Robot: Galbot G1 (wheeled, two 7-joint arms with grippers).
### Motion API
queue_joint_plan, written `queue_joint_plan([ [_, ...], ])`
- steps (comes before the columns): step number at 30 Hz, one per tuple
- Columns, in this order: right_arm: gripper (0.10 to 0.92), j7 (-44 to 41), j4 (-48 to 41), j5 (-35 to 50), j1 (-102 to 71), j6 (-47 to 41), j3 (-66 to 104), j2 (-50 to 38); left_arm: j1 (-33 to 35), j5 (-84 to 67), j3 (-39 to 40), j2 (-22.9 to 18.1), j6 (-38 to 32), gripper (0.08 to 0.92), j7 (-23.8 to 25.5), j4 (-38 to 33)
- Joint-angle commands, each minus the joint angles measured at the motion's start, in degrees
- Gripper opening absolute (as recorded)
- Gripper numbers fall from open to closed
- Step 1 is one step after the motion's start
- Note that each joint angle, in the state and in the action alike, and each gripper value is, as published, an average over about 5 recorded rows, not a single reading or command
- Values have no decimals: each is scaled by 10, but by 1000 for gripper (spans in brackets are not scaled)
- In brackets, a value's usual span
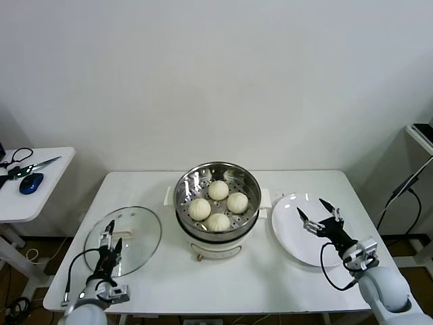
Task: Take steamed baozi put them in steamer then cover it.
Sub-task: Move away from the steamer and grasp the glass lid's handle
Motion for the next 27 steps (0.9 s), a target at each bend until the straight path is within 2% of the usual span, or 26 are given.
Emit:
queue_joint_plan([
  [1, 823, -8, -1, -25, -24, -1, 16, 13, -72, 37, 5, -3, -6, 823, -28, 107],
  [7, 823, -17, -2, -35, -31, 2, 21, 15, -91, 32, 6, -3, -1, 823, -47, 119],
  [20, 823, -24, -13, -53, -30, 12, 21, 25, -112, 24, 9, -1, 3, 820, -51, 138],
  [23, 823, -25, -14, -55, -29, 13, 22, 27, -113, 25, 9, -1, 1, 775, -51, 144],
  [27, 823, -26, -17, -59, -27, 16, 22, 28, -107, 23, 8, 1, -2, 663, -52, 140],
])
